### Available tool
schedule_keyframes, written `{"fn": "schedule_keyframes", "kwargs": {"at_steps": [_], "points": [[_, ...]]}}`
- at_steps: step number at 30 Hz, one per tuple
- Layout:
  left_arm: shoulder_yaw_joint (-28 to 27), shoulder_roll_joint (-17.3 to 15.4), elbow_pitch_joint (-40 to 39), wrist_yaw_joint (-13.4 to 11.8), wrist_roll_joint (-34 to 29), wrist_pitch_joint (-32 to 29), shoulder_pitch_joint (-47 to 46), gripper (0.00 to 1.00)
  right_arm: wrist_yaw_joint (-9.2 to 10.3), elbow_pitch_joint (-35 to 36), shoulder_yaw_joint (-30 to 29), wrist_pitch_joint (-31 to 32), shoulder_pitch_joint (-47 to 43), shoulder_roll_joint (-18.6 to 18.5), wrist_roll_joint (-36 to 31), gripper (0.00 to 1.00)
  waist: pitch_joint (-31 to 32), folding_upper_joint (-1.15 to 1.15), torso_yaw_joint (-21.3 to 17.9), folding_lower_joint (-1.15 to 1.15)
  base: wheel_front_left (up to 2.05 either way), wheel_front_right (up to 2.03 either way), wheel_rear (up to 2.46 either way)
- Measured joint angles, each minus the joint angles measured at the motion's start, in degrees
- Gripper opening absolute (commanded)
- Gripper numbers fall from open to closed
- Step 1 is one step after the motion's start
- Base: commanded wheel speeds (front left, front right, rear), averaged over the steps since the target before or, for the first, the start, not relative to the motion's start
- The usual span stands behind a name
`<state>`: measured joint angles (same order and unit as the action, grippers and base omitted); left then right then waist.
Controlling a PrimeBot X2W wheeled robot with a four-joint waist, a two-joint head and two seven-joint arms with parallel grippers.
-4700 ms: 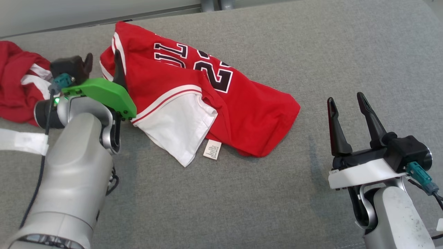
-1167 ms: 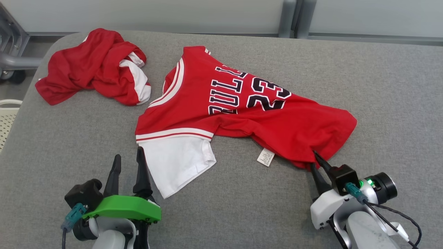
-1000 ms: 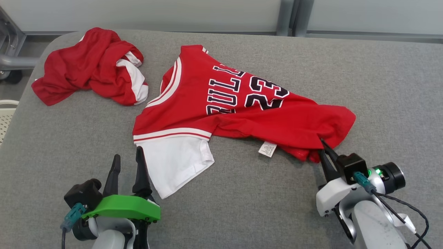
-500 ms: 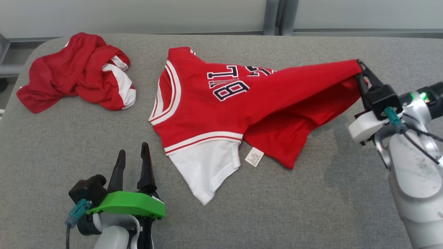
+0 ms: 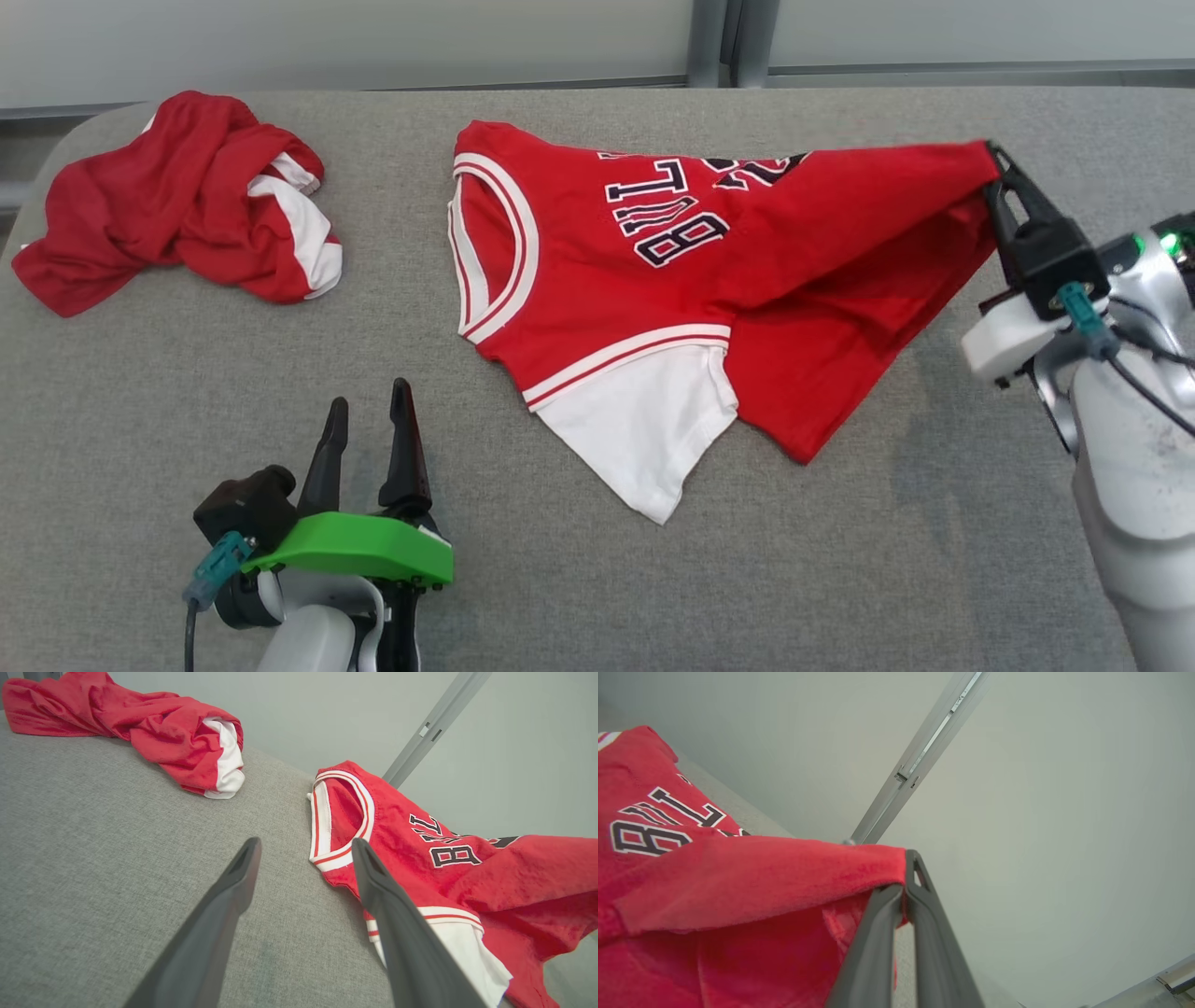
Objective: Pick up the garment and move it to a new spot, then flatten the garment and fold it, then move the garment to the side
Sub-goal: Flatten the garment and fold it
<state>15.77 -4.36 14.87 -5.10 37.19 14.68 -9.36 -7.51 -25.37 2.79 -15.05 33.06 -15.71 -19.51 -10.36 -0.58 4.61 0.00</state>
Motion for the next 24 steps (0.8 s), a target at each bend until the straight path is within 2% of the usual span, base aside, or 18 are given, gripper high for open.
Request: {"fn": "schedule_keyframes", "kwargs": {"at_steps": [9,14,24], "points": [[0.02,-0.6,-0.58,-0.47,-0.01,-0.25,0.02,1.0,0.0,8.65,1.83,0.0,-18.0,0.96,2.85,0.0,-0.24,0.0,-2.31,0.0,0.0,0.0,0.0],[0.49,-0.8,-0.88,-0.69,-0.11,-0.53,0.07,1.0,0.0,6.84,1.22,0.0,-23.85,2.11,4.03,0.0,-0.09,0.0,-3.94,0.0,0.0,0.0,0.0],[1.23,-1.3,-1.31,-0.96,-0.27,-1.26,0.3,1.0,0.0,2.29,-3.66,0.0,-25.49,2.72,0.86,0.0,0.55,0.0,-5.08,0.0,0.0,0.0,0.0]]}}
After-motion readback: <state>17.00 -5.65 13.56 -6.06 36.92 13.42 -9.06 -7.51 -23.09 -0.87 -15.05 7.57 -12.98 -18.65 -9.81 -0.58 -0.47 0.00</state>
